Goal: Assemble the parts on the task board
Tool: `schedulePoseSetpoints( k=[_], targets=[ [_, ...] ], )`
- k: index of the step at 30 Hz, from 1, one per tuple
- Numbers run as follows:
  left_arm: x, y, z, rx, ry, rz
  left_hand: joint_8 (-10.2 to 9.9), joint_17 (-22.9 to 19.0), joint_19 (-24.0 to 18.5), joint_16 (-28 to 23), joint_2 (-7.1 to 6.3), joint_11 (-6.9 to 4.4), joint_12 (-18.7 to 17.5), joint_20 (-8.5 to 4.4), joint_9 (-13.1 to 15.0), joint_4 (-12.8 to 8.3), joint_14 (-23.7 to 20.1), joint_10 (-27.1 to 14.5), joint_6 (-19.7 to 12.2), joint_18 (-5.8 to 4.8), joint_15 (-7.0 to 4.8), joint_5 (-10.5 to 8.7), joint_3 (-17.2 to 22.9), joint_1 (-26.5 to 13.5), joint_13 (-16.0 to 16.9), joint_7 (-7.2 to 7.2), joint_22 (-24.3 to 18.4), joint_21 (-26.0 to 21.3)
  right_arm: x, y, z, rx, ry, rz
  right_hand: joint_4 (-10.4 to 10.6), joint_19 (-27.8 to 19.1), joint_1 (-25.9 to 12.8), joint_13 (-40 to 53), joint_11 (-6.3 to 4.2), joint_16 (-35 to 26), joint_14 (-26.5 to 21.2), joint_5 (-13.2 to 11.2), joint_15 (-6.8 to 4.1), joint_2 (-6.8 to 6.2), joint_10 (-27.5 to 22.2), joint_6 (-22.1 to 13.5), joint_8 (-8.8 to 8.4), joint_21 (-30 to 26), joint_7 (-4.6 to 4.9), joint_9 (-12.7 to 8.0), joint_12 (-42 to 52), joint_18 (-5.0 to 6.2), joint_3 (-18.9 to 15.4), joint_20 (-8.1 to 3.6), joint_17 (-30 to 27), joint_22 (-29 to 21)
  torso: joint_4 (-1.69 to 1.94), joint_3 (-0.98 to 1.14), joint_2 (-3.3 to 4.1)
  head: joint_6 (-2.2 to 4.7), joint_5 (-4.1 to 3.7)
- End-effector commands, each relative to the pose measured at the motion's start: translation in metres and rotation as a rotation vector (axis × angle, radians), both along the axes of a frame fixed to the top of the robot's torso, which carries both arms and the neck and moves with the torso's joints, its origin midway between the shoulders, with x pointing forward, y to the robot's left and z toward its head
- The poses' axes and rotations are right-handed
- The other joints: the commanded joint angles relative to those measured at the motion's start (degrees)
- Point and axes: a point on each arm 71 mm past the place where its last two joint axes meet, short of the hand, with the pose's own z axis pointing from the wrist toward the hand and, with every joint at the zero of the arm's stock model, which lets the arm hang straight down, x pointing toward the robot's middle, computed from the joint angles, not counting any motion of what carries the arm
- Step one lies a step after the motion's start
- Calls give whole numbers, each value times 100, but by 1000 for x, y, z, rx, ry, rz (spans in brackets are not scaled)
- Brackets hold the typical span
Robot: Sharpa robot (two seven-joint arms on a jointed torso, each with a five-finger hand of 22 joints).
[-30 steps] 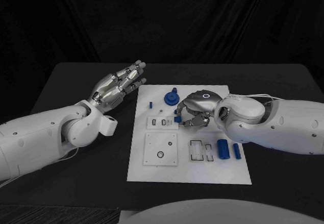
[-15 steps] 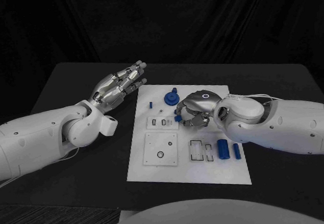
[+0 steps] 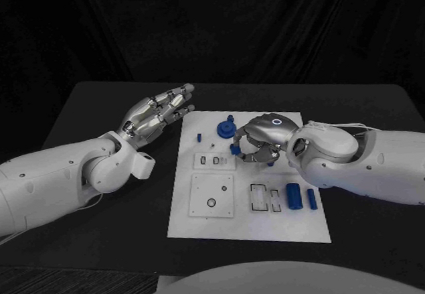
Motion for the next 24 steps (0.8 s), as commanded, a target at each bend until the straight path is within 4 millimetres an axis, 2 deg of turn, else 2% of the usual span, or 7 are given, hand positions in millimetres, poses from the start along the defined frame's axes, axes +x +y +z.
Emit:
schedulePoseSetpoints(
  k=[1, 5, 7, 9, 11, 16, 24],
  targets=[
    [-5, -2, 6, 63, -194, -1, 114, 703, 1391, 1260, -120, 525, 1131, -49, 50, -17, 1939, 1464, 373, -88, 187, 64, 95, 209, 532, -72, 470, 884, 0, -1, 11, 24, -39, -11, 5, 231, -45, 1509, -53, -34, 521, -52, -36, -2, 609, 41, 43, -6, -8, 14, 14, 12, 29, -27, 1064, 1256, -2, 1, 0, -1, -16],
    [-6, -5, 8, 106, -264, -2, 283, 1775, 3787, 3500, -404, 471, 3443, -83, 108, -221, 4147, 3327, 1064, -28, 100, 97, 363, 700, 1722, 128, 1201, 2440, 1, -2, 18, 17, -45, -13, 7, 231, -51, 1509, -54, -33, 522, -62, -37, -1, 609, 40, 44, -6, -9, 15, 14, 12, 30, -28, 1065, 1256, 3, 3, -7, -1, -39],
    [-6, -8, 7, 124, -267, -7, 344, 4068, 4975, 6381, -638, -67, 6130, -731, 99, 25, 5032, 4024, 1576, 17, -580, 77, 565, 688, 4060, 208, 1969, 3787, 1, -2, 19, 15, -45, -12, 8, 232, -57, 1509, -56, -33, 521, -74, -39, 0, 609, 37, 46, -5, -11, 18, 14, 11, 32, -29, 1064, 1256, 8, -1, -11, -1, -45],
    [-6, -9, 5, 140, -260, -20, 395, 6309, 5167, 7774, -821, -207, 7448, -808, 118, -147, 6466, 5650, 1851, 32, -623, 98, 871, 938, 6141, 151, 2369, 4378, 1, -1, 20, 13, -45, -10, 8, 232, -57, 1509, -56, -33, 521, -74, -39, 0, 609, 37, 46, -5, -11, 18, 14, 11, 32, -29, 1064, 1256, 8, -3, -12, -1, -40],
    [-7, -12, 2, 173, -253, -49, 431, 8615, 5657, 8648, -1004, -230, 8458, -894, 130, -20, 8371, 7772, 2022, -171, -678, 86, 1460, 975, 8365, 158, 4220, 6160, 1, 1, 20, 10, -43, -7, 8, 230, -58, 1509, -56, -32, 522, -75, -39, 1, 609, 36, 46, -9, -12, 19, 14, 12, 33, -29, 1067, 1255, 7, -6, -14, -1, -29],
    [-10, -19, -7, 285, -243, -136, 567, 8789, 7237, 8670, -1312, -292, 8539, -877, 175, -69, 8548, 8108, 2298, -595, -723, 32, 1960, 639, 8659, 135, 7194, 8100, 2, 2, 20, 6, -41, -4, 10, 230, -65, 1509, -57, -33, 522, -93, -41, 4, 609, 32, 47, -9, -12, 22, 14, 12, 36, -31, 1065, 1255, -4, -9, -15, -1, -10],
    [-15, -30, -24, 416, -187, -239, 437, 8789, 7667, 8670, -1380, -281, 8539, -850, 152, -69, 8548, 8108, 2217, -702, -718, 27, 2090, 357, 8659, 138, 7766, 8380, 2, 6, 20, 4, -40, 4, 10, 231, -69, 1509, -58, -34, 521, -103, -41, 5, 609, 32, 49, -6, -12, 25, 14, 12, 38, -32, 1062, 1256, -20, 2, 4, -1, -22]
  ],
)
